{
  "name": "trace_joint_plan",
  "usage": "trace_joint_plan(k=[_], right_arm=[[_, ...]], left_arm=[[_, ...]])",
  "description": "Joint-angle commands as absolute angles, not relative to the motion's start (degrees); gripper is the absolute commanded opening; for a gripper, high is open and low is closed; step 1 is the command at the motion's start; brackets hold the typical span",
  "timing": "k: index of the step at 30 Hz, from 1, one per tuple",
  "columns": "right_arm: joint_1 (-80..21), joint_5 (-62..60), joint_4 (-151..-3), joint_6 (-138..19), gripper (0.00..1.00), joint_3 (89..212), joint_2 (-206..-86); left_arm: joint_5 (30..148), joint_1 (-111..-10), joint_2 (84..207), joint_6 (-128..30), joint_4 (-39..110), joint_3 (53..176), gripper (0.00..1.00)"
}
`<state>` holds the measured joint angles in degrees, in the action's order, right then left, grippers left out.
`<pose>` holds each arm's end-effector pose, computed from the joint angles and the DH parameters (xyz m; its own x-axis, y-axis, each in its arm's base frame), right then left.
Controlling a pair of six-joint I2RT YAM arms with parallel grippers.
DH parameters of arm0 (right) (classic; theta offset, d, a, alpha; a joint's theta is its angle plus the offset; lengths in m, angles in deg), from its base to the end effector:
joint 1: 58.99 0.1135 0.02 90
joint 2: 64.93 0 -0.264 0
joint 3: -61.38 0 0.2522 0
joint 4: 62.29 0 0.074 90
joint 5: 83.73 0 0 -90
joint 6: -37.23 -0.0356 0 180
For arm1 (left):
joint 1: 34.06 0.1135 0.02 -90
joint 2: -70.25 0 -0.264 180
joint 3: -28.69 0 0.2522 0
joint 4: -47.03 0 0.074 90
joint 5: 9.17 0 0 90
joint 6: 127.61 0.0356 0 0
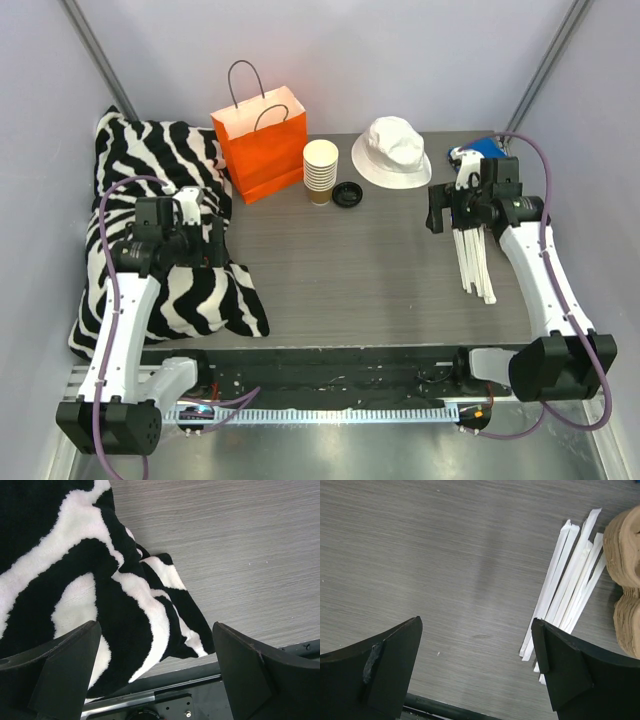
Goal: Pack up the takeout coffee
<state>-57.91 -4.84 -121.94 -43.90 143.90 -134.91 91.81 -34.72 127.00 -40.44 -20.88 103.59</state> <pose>0.2498 0.0116 0.3365 -0.7007 -0.1645 -0.6942 -0.2608 0.9648 0.0345 0.1852 -0.0089 0.3297 -0.7690 -0.0396 -0.6380 0.0965 0.9795 -0.1771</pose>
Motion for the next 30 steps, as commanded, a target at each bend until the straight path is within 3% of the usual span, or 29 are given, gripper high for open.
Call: trace_joint_plan(k=[1,10,17,22,30], right_arm=[[-57.1,-7.4,-120.7,-44.9,1.0,150.5,-137.8],[-55.7,-8.0,-124.0,-42.7,1.0,172.3,-151.0],[-50.2,-7.1,-125.9,-50.4,1.0,193.5,-164.5],[-37.2,3.8,-123.5,-46.8,1.0,200.4,-171.3],[-32.5,9.3,-118.9,-59.2,0.96,210.2,-182.2]], left_arm=[[91.7,-34.5,125.3,-42.0,-18.8,105.2,1.0],[86.3,-34.5,121.7,-43.6,-17.6,107.3,1.0],[85.1,-34.6,122.4,-45.2,-17.2,108.2,1.0],[84.0,-34.5,123.1,-45.6,-17.0,108.2,1.0],[82.3,-34.5,121.9,-46.4,-15.0,106.1,1.0]])
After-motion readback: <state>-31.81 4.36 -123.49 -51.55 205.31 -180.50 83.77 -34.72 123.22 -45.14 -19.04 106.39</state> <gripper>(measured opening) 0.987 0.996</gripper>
